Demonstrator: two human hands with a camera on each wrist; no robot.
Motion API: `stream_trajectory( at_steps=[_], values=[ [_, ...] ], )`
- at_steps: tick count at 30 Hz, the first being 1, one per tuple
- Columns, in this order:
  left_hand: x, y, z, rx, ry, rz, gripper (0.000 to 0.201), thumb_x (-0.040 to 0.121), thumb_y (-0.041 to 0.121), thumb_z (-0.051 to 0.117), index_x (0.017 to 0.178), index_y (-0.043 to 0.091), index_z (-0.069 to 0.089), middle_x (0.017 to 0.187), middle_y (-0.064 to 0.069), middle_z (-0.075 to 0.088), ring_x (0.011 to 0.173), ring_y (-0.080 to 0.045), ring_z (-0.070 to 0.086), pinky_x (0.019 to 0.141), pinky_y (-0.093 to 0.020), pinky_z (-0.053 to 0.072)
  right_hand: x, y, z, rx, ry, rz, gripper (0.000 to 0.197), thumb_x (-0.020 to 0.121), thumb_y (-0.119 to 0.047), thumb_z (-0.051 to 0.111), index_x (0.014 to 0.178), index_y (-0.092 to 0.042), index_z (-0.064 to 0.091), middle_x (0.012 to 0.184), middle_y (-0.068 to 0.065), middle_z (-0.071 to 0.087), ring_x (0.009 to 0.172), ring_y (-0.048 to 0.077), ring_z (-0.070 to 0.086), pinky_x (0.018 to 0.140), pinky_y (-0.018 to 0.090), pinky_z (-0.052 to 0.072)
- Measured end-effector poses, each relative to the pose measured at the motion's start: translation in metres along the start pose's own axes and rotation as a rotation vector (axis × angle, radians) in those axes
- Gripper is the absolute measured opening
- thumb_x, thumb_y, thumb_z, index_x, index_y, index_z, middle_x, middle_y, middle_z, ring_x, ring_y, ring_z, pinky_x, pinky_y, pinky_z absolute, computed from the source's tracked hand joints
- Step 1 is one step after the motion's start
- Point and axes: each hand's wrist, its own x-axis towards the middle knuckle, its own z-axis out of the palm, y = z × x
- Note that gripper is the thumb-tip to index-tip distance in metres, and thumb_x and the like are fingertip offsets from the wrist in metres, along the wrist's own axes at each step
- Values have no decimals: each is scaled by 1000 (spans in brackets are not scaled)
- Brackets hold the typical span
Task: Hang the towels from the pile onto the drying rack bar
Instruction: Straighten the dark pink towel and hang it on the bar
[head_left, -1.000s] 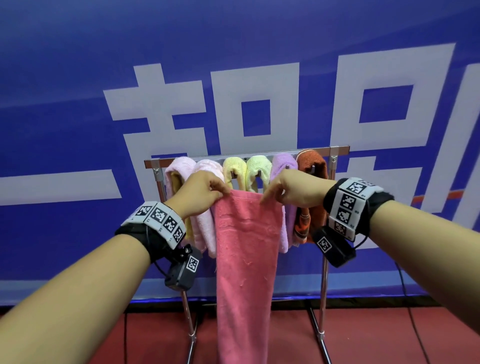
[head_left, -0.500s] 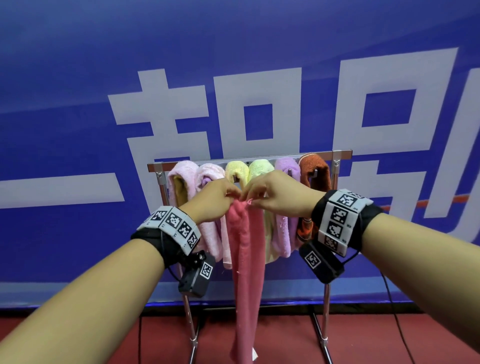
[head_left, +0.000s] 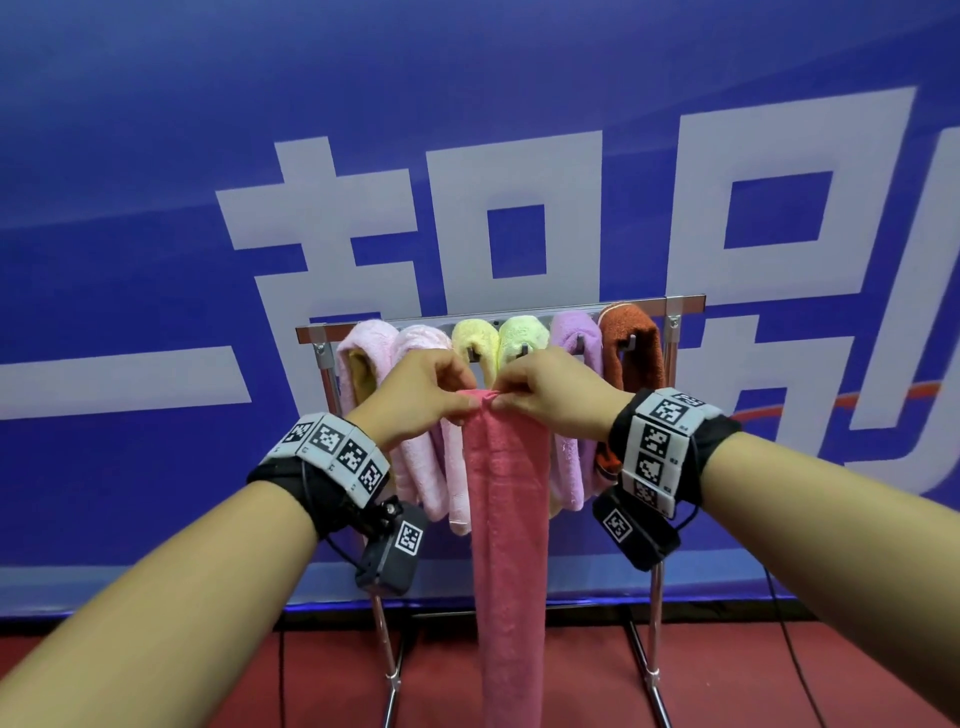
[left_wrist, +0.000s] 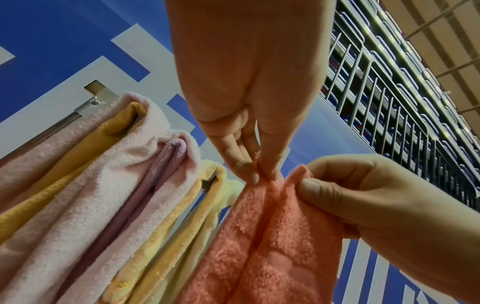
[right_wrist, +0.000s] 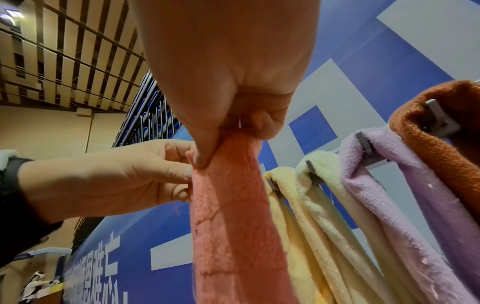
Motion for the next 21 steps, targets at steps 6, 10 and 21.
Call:
stream_trajectory(
  at_steps=[6, 10, 21],
  values=[
    [-1, 2, 2, -76, 11, -24, 17, 81, -2, 76, 94, -6, 66, 85, -19, 69, 65, -8, 66, 64, -17, 54, -1, -2, 4, 128, 55, -11, 10, 87, -30, 71, 88, -20, 68, 78, -6, 66, 75, 10, 57, 69, 33, 48],
    [0, 3, 4, -196, 6, -58, 20, 79, -6, 76, 96, -11, 66, 83, -16, 69, 69, -11, 69, 64, -18, 55, -1, -4, 7, 165, 63, -8, 15, 86, -28, 74, 92, -17, 67, 81, -4, 66, 77, 12, 59, 70, 31, 47],
    [2, 3, 8, -277, -50, -76, 23, 86, -5, 70, 109, -7, 67, 104, -23, 71, 88, -20, 70, 76, -26, 58, -2, 1, 6, 213, 101, 68, 18, 85, -31, 74, 85, -19, 61, 78, -6, 62, 74, 10, 56, 70, 34, 50]
  ],
)
